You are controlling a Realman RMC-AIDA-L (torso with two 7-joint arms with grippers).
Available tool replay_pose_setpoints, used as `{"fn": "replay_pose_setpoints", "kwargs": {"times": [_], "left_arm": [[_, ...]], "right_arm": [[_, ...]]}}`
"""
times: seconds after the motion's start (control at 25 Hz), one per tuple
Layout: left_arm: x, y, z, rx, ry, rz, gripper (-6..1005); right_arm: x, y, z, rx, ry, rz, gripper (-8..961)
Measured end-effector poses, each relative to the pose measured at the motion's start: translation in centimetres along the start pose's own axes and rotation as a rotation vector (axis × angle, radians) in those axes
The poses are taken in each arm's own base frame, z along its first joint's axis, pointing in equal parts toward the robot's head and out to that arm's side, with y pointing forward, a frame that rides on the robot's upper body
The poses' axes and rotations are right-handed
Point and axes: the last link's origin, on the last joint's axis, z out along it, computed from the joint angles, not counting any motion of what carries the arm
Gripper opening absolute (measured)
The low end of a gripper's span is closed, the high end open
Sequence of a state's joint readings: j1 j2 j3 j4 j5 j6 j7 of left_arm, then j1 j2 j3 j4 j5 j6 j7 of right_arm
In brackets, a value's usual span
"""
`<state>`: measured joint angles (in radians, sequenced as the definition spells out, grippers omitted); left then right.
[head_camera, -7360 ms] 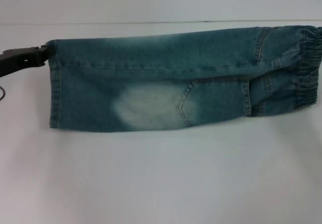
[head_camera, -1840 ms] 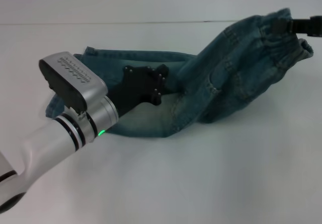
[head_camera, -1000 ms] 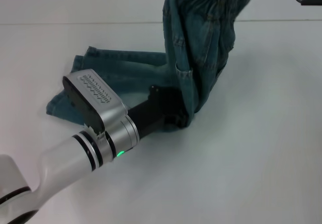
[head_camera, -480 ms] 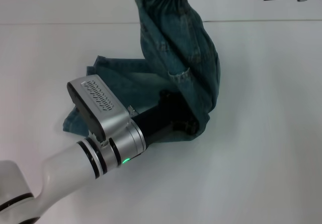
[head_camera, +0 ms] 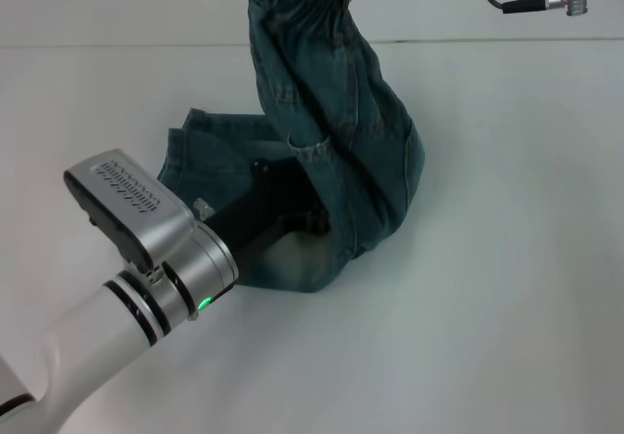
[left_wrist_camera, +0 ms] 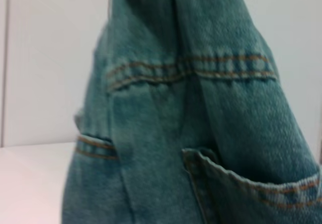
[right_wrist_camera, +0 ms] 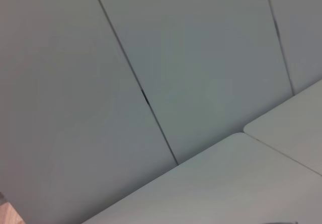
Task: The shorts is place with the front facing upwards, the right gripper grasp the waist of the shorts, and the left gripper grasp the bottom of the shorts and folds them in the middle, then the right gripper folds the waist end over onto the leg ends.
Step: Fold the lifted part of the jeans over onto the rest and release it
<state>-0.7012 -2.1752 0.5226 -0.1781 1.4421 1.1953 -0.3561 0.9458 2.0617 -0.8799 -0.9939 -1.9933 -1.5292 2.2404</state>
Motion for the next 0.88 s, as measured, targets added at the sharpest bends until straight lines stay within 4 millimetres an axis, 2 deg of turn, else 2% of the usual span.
{"fn": "replay_pose_setpoints", "kwargs": {"times": [0.32,0.36,0.88], "left_arm": [[0.1,-0.6,-1.3,0.043,0.05,-0.012,109],[-0.1,-1.4,-2.2,0.092,0.063,-0.017,109],[0.1,-5.7,-8.1,0.312,0.167,-0.043,118]], "right_arm": [[0.2,-0.3,0.1,0.005,-0.005,0.009,55],[0.2,-0.3,0.1,0.005,-0.005,0.009,55],[0.6,-0.4,0.1,0.007,-0.002,0.012,54]]}}
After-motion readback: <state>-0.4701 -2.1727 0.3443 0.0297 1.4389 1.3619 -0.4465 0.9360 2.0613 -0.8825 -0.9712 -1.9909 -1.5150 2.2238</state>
